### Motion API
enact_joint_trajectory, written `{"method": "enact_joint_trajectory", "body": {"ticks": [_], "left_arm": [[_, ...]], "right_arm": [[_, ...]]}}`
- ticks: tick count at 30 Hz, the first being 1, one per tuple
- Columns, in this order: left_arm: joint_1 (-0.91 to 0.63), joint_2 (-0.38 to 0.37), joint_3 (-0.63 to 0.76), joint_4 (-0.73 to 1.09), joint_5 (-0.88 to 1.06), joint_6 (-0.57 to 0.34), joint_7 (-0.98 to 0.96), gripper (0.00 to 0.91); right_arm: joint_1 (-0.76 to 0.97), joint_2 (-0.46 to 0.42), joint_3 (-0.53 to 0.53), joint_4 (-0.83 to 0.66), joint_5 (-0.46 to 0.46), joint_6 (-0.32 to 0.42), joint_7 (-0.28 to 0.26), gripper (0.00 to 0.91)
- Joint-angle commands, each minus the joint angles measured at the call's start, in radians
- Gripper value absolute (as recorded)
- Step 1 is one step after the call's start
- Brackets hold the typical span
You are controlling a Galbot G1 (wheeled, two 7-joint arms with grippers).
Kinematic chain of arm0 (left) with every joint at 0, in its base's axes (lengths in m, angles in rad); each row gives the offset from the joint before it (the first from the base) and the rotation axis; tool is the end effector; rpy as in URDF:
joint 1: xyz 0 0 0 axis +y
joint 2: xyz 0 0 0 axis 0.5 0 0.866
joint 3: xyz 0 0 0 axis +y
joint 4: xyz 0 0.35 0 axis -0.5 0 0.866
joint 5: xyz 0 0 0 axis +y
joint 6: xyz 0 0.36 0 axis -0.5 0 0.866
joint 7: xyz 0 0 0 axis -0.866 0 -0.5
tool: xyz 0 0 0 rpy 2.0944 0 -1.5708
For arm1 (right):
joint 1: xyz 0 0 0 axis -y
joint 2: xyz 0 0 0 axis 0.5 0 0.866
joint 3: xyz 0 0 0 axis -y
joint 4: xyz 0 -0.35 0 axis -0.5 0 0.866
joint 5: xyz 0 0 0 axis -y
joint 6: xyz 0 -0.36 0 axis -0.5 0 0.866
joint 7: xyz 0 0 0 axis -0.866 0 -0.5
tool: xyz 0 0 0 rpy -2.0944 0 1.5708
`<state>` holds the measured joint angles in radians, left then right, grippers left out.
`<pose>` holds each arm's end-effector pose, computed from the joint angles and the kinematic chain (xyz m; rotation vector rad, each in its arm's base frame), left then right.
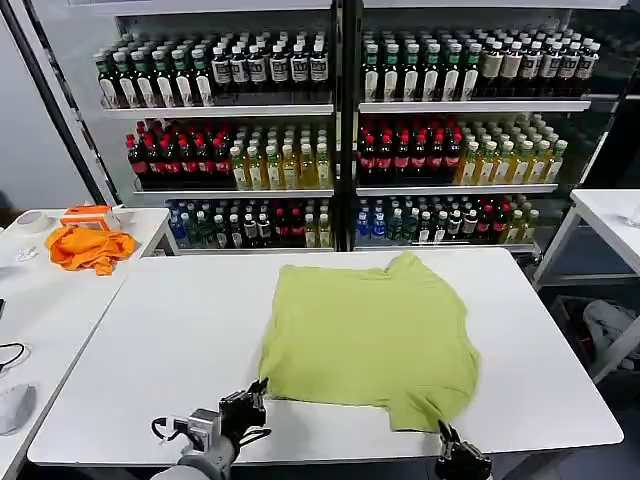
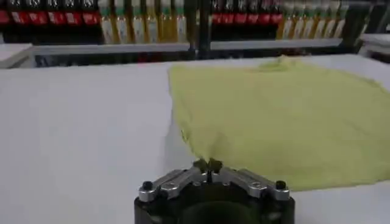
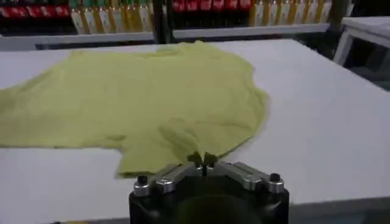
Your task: Fold and organize the clothes.
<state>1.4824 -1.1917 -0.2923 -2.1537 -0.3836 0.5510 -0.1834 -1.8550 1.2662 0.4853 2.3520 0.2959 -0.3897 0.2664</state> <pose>0.1951 -0.0078 -0.2744 -0.3346 -2.6060 -0.0004 0.1079 -0.0196 -0.2503 -0.0093 -2.6835 0.0002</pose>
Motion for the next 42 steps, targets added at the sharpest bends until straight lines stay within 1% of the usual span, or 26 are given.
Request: {"method": "enact_joint_trajectory", "body": {"ticks": [1,6,8,13,16,25,30,37,38,39,40,41,42], "left_arm": [[0.11,0.011,-0.05,-0.201,-0.018,-0.014,-0.001,0.02],[0.095,0.03,-0.067,-0.21,-0.024,-0.005,0.012,0.02],[0.072,0.048,-0.068,-0.189,-0.026,-0.007,0.021,0.02],[-0.039,0.088,-0.037,-0.08,-0.042,-0.022,0.032,0.02],[-0.108,0.099,-0.005,0.011,-0.045,-0.028,0.033,0.02],[-0.243,0.082,0.067,0.183,-0.038,-0.042,0.027,0.02],[-0.278,0.053,0.097,0.22,-0.018,-0.045,0.013,0.02],[-0.31,0.015,0.117,0.277,0.013,-0.062,0.001,0.02],[-0.312,0.013,0.12,0.282,0.018,-0.067,0.001,0.05],[-0.318,0.008,0.125,0.288,0.025,-0.072,0.0,0.181],[-0.32,0.006,0.127,0.293,0.028,-0.075,0.0,0.333],[-0.323,0.0,0.129,0.296,0.031,-0.077,0.0,0.846],[-0.324,-0.003,0.13,0.297,0.033,-0.077,0.001,0.907]], "right_arm": [[-0.014,-0.017,0.05,0.11,0.003,0.001,-0.003,0.0],[0.057,-0.047,0.118,0.106,0.057,-0.005,-0.005,0.0],[0.094,-0.069,0.141,0.079,0.087,0.0,-0.009,0.0],[0.2,-0.124,0.149,-0.028,0.106,0.012,-0.014,0.0],[0.277,-0.16,0.129,-0.099,0.107,0.011,-0.017,0.0],[0.432,-0.2,0.056,-0.253,0.096,0.013,-0.026,0.0],[0.483,-0.198,0.008,-0.325,0.077,0.013,-0.03,0.0],[0.512,-0.181,-0.033,-0.376,0.049,0.012,-0.034,0.0],[0.516,-0.178,-0.038,-0.383,0.045,0.012,-0.034,0.0],[0.519,-0.176,-0.044,-0.39,0.038,0.012,-0.034,0.0],[0.519,-0.175,-0.045,-0.39,0.038,0.012,-0.034,0.252],[0.52,-0.173,-0.048,-0.394,0.034,0.01,-0.035,0.907],[0.518,-0.171,-0.049,-0.393,0.028,-0.006,-0.038,0.907]]}}
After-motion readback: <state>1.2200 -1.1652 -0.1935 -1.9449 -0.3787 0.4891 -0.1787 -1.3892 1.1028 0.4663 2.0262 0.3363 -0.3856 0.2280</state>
